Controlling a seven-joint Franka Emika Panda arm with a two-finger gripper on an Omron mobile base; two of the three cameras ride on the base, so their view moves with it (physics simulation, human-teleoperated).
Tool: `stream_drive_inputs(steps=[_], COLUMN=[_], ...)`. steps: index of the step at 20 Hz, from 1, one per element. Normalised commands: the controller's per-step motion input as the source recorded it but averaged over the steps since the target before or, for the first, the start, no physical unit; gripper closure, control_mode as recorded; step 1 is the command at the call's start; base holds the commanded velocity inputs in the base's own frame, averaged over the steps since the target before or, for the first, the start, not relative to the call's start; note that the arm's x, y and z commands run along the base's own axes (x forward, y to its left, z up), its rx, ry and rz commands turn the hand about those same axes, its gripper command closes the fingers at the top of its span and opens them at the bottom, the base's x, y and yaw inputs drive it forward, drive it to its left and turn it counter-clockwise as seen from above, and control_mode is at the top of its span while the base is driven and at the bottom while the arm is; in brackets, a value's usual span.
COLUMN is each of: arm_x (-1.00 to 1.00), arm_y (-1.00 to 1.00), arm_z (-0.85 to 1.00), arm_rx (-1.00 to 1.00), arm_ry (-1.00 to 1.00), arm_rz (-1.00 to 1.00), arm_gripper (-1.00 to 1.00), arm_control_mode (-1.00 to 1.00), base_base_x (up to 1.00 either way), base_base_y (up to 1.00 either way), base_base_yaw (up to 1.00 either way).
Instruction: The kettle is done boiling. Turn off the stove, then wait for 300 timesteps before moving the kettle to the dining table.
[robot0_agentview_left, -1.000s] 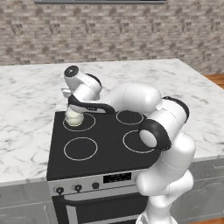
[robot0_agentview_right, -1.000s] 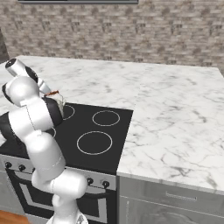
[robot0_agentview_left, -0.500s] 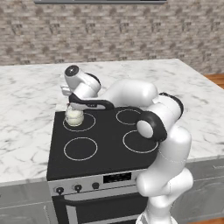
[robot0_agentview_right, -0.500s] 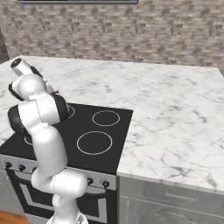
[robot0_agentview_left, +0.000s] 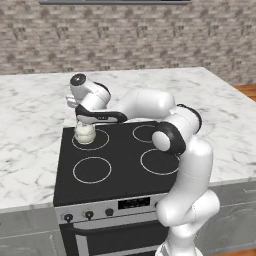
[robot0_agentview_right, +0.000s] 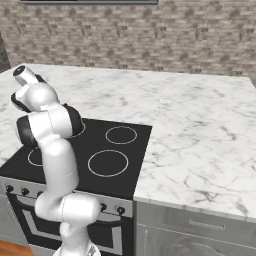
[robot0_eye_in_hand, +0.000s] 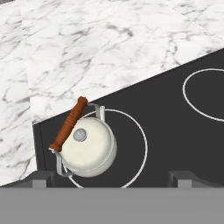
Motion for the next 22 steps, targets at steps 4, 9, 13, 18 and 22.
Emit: stream_drive_inputs(steps=[4,9,13,18,22], arm_x=[0.02,0.06,0.14,0.18,0.14], arm_y=[0.00,0.00,0.01,0.00,0.00], arm_z=[-0.07,-0.09,-0.11,-0.16,-0.17], arm_rx=[0.00,0.01,0.02,0.02,0.02], arm_ry=[0.03,0.01,0.00,0.00,0.00], arm_rz=[0.00,0.00,0.00,0.00,0.00], arm_gripper=[-1.00,-1.00,-1.00,-1.00,-1.00], arm_control_mode=[-1.00,-1.00,-1.00,-1.00,-1.00], base_base_x=[0.00,0.00,0.00,0.00,0.00], base_base_y=[0.00,0.00,0.00,0.00,0.00], base_base_yaw=[0.00,0.00,0.00,0.00,0.00])
